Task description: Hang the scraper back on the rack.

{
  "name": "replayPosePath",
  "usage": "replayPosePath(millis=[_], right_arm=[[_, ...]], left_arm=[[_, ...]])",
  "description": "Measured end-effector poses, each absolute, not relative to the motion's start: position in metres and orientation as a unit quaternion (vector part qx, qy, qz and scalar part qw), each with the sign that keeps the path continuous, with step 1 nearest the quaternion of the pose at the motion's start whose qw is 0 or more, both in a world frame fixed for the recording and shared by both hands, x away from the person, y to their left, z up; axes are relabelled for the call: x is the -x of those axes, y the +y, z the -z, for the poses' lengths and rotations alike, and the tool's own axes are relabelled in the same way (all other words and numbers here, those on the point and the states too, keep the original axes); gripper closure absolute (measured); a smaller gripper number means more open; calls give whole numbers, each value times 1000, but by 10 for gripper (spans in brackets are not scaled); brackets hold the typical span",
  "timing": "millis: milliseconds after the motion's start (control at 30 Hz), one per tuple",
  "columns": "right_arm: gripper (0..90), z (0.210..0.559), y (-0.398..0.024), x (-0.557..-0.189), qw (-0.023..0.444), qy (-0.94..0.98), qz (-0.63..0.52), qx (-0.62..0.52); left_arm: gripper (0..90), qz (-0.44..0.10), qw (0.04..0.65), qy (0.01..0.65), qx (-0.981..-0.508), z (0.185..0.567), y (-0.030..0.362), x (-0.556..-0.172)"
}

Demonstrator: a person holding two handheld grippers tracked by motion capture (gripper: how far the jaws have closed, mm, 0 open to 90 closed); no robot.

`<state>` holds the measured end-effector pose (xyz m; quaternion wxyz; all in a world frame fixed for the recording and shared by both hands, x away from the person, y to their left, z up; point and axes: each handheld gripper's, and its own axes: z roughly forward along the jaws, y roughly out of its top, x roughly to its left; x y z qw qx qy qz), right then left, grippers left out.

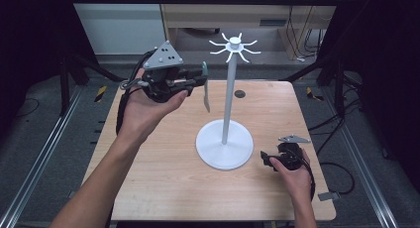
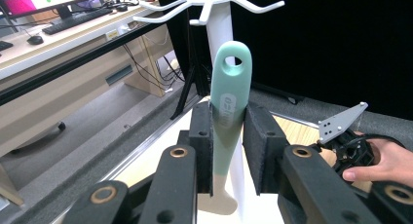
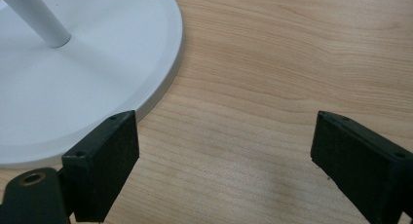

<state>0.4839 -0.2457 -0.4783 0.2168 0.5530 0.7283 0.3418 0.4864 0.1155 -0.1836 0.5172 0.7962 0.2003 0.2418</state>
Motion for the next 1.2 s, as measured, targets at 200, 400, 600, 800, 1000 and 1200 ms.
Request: replayPosePath(millis=[200,400,600,800,1000,1200], right_arm=[[108,478,-246,-484,217,729,-342,-552],[108,478,-245,-484,215,729,-341,-553],[108,478,-245,-484,216,729,-342,-552],[107,478,-245,-484,216,730,-342,-551],[107,478,-245,-484,214,728,-343,-554],[106,478,-245,-484,214,729,-343,-552]], left_arm=[[745,-245,519,201,-794,180,112,-491],[745,-241,522,205,-792,181,109,-497],[745,-241,522,210,-791,181,107,-502],[745,-243,518,209,-793,180,106,-504],[745,-244,520,211,-790,177,105,-504],[745,-244,520,212,-790,176,103,-505]])
